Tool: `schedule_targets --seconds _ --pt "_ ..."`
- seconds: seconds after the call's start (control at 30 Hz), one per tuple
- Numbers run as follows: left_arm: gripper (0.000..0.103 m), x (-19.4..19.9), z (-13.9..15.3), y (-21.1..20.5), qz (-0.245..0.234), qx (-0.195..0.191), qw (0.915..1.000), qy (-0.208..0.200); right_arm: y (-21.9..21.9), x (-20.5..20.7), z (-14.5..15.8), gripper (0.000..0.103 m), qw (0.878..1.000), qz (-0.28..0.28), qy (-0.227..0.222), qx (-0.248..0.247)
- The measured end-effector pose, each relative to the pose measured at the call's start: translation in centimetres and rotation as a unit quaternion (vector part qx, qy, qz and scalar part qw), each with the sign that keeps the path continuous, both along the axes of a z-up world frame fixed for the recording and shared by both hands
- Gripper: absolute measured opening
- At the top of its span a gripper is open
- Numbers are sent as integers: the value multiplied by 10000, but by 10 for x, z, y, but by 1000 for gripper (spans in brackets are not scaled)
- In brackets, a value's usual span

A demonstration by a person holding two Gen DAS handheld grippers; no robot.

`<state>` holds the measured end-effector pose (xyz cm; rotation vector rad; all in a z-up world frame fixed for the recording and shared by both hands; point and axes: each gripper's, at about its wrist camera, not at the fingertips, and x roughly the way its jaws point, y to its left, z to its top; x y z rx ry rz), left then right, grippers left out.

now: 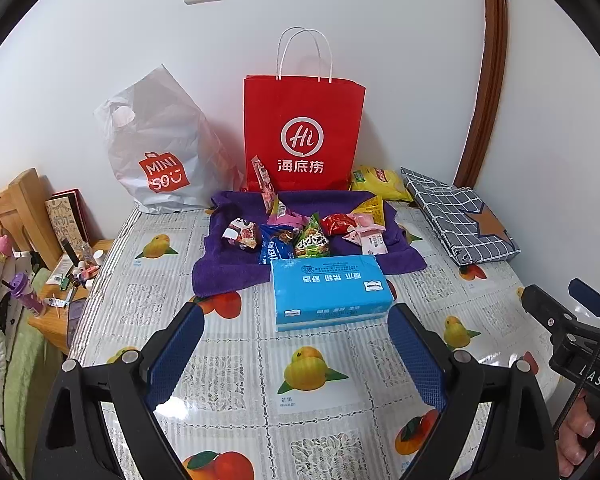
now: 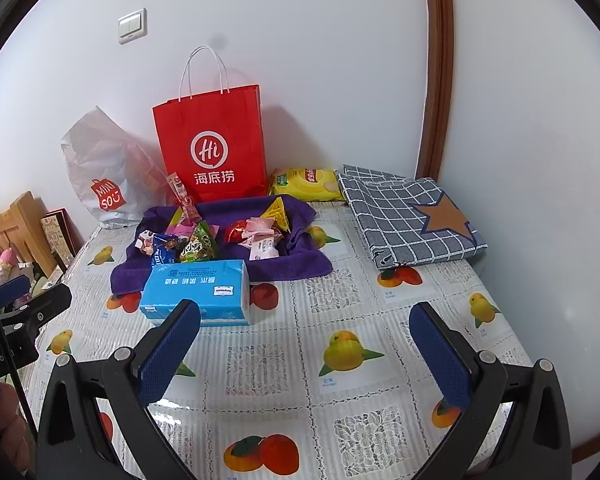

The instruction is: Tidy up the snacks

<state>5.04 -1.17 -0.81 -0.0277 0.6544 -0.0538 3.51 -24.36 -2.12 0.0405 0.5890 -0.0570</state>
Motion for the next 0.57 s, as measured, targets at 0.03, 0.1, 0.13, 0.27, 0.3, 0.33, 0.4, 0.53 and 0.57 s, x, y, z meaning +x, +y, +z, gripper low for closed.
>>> schedule_targets --seconds 0.03,0.1,0.13,0.27,0.3,0.33,0.4,0.53,0.57 --pt "93 0 0 0 1 10 10000 0 -1 -1 0 103 10000 -1 -3 8" --pt "93 0 0 0 5 32 10000 -2 -1 -1 0 103 10000 -3 -4 18" --pt "93 0 0 -1 3 33 10000 -4 -1 -1 0 103 10000 -3 -7 11" --pt "93 0 0 -1 1 38 10000 5 -2 -1 -1 103 10000 -10 -7 18" --pt "93 0 0 -1 0 40 10000 -1 -3 -1 -1 103 10000 -12 -7 28" --pt "94 0 0 -1 5 35 10000 -5 -3 -1 -1 103 10000 -10 -5 29" --pt "94 0 0 -1 6 25 10000 -3 -3 -2 -1 103 10000 -13 -9 25" --pt "94 -1 0 -1 17 50 10000 -11 -3 -1 0 103 10000 -5 -10 23" --pt "94 -1 0 -2 23 64 10000 -20 -3 -1 -1 103 10000 -9 -10 14"
